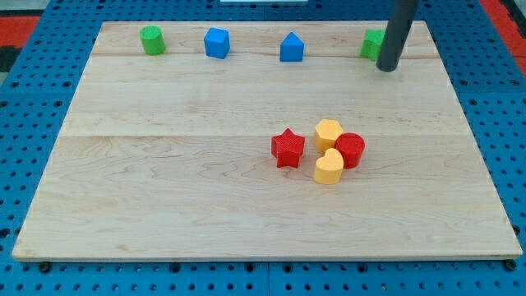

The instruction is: Slightly push the blue triangle upwards of the board

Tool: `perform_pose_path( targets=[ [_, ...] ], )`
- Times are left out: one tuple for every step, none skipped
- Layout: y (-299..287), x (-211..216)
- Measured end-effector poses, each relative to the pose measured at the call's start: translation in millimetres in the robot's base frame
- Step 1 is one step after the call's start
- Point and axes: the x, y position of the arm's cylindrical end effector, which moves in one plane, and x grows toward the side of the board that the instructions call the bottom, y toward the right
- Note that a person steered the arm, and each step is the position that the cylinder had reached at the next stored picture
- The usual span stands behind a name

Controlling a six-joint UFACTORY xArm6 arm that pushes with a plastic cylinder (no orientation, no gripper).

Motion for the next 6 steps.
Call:
perform_pose_path(
  targets=[
    [-57.1,2.8],
    [-118.2,-0.6],
    [-123.5,-34.9],
    [-128.4,-55.3],
    [-117.3,-49.0],
    [-131.4,-25.1]
  ],
)
